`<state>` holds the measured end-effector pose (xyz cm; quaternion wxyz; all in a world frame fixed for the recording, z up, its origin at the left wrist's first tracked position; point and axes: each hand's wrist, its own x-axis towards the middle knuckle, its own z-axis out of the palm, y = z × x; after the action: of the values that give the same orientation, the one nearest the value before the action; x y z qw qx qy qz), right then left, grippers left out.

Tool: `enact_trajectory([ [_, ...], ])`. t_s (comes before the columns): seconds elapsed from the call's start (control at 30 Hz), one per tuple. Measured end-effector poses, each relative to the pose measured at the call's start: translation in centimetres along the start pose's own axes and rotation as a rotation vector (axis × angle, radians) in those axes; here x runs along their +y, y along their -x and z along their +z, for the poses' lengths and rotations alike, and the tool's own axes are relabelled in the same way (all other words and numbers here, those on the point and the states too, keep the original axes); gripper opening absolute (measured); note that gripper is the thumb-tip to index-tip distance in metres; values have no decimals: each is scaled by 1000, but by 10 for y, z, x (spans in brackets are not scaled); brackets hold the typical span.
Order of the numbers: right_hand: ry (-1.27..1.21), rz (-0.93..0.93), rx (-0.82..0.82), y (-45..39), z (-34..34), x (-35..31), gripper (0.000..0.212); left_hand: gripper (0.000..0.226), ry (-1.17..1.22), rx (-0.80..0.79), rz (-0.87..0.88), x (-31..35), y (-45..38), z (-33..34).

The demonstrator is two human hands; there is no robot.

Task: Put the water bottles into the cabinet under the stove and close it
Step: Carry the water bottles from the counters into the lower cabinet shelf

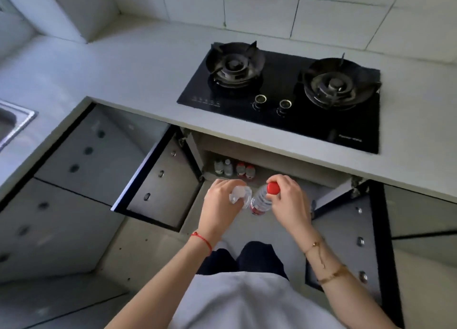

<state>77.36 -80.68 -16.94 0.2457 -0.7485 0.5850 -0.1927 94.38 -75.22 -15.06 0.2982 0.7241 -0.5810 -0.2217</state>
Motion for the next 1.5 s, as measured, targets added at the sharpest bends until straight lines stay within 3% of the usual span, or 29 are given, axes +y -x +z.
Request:
enact_trajectory([
  [0.17, 4, 123, 48, -34, 33, 37, 29, 33, 43, -62, -22, -25, -51, 41],
  [0.4, 28, 226, 29, -76, 115, 118, 23, 14, 74, -132, -71, -85, -94, 152],
  [0.83, 91, 240, 145, -151, 312, 309, 24, 31, -10, -129, 70, -257, -195, 383],
  [1.03, 34, 258, 291, -181, 388, 376, 27, 33, 70, -88, 93, -312, -228, 471],
  [1.5, 11, 286, 375, -234, 428, 439, 27, 34, 115, -132, 127, -342, -278, 552],
])
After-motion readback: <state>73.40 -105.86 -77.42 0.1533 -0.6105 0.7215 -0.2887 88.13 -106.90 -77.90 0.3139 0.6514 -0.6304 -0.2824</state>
